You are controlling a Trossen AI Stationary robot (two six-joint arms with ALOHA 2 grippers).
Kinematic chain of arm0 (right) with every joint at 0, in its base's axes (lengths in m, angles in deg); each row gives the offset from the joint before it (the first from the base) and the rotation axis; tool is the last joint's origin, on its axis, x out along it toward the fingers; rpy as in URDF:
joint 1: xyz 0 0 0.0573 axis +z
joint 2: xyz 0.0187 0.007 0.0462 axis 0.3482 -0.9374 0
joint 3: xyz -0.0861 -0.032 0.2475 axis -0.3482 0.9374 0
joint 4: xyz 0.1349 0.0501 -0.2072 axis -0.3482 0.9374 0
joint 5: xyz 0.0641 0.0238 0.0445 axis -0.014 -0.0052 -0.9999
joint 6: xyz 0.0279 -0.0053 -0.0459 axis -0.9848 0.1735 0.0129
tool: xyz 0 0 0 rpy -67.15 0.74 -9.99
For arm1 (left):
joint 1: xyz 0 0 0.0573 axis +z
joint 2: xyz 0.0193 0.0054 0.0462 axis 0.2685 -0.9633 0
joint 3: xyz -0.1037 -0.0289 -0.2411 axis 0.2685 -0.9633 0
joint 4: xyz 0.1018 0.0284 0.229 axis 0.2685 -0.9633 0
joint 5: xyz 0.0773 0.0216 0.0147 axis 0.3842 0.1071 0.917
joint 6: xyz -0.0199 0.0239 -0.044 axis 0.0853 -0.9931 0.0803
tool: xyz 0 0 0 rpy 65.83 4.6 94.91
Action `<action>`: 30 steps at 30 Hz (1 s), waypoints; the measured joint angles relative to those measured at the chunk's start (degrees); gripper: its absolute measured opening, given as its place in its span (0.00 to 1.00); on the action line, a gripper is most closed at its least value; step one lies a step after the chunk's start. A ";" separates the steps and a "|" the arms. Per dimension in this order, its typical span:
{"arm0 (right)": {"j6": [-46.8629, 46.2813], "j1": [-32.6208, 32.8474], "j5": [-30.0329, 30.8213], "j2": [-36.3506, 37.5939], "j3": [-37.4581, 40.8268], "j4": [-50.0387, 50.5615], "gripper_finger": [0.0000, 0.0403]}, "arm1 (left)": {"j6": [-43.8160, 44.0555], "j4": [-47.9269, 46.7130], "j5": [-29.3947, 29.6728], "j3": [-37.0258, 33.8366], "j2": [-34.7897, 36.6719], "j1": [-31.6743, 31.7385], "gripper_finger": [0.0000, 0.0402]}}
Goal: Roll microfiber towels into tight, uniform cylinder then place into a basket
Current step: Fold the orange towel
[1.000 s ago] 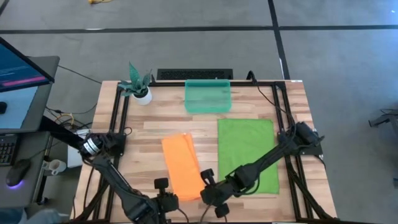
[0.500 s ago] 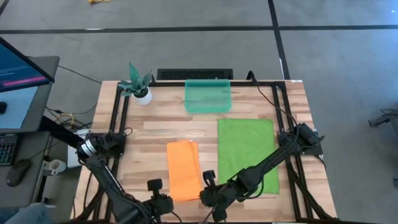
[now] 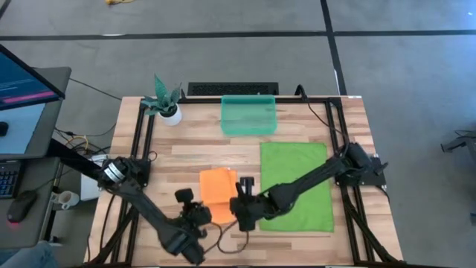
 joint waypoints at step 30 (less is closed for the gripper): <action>-0.90 -11.41 -0.44 -0.07 6.82 -7.57 0.01 | -3.81 3.42 0.51 -8.42 0.02 12.31 0.00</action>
